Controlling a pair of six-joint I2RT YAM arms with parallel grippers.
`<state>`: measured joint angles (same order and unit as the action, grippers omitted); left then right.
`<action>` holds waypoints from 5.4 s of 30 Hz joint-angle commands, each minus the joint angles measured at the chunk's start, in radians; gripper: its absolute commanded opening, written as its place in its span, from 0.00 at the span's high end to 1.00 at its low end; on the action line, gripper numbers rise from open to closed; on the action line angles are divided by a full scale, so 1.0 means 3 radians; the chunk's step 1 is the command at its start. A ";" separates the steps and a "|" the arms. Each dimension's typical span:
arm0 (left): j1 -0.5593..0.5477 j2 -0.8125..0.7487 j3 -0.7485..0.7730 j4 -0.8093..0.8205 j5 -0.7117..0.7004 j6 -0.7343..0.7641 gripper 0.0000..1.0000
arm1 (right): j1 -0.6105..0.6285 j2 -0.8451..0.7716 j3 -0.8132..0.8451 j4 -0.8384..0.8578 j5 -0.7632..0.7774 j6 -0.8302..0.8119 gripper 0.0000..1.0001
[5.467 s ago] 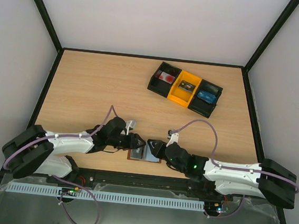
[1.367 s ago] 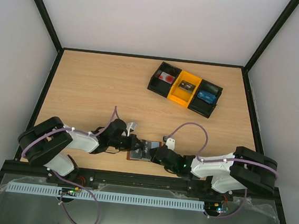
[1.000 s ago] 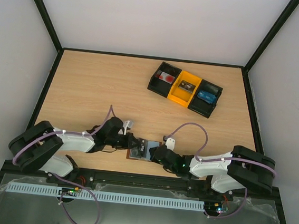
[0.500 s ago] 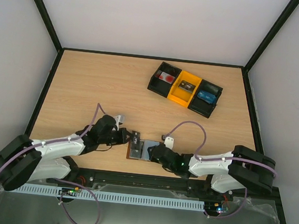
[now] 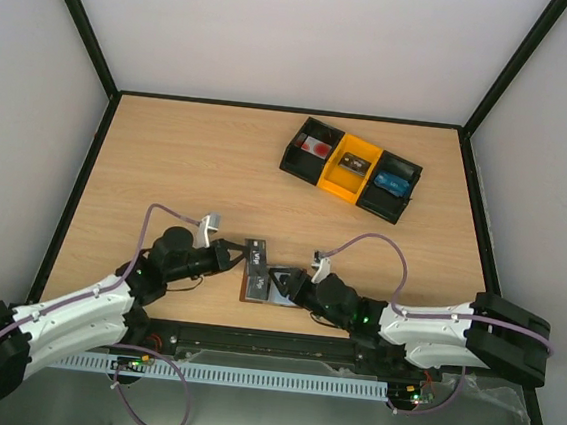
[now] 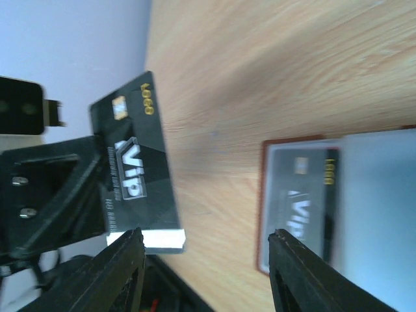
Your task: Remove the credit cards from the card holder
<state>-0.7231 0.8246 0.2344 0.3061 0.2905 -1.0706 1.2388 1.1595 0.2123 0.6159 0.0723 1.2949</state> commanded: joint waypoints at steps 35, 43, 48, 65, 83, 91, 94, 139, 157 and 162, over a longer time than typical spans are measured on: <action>0.0027 -0.0499 -0.0318 0.0687 0.0906 -0.0042 0.30 | 0.0024 -0.1051 -0.0074 -0.0067 -0.0670 -0.0485 0.98; 0.0033 -0.0459 -0.0196 0.0431 0.1535 0.0319 0.32 | 0.0025 -0.1516 0.0042 -0.0825 -0.1151 -0.0920 0.98; 0.0033 -0.0410 -0.0068 0.0286 0.1669 0.0451 0.43 | 0.0025 -0.1593 0.0088 -0.0944 -0.1243 -0.0975 0.98; 0.0033 -0.0309 -0.0037 0.0247 0.1609 0.0508 0.97 | 0.0023 -0.1646 0.0064 -0.0913 -0.0884 -0.0834 0.78; 0.0038 -0.0811 -0.0435 0.1131 0.0123 -0.0458 0.97 | 0.0023 -0.1688 -0.0270 0.0011 0.0026 -0.0270 0.42; 0.0038 -0.0711 -0.0521 0.1503 -0.0017 -0.0699 0.97 | 0.0023 -0.0762 0.0029 0.0620 -0.0282 -0.0284 0.49; 0.0037 -0.0710 -0.0525 0.1502 -0.0022 -0.0715 0.97 | 0.0023 -0.0572 0.0067 0.0879 -0.0326 -0.0257 0.55; 0.0036 -0.0929 -0.0365 0.0243 -0.0227 -0.0398 0.00 | -0.1350 -0.0979 0.0766 -0.1113 -0.0524 -0.1036 0.98; 0.0072 -0.0387 0.0591 -0.1038 0.0244 0.1055 0.00 | -0.3253 0.0244 0.1895 -0.1957 -0.1373 -0.1837 0.98; 0.0110 -0.0246 0.0606 -0.1089 0.0288 0.1129 0.00 | -0.3378 0.0740 0.2346 -0.2145 -0.1226 -0.1994 0.98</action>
<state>-0.7013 0.7242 0.3954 0.0448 0.3458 -0.7986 0.2459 1.3003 0.8116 0.0273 -0.3141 0.7589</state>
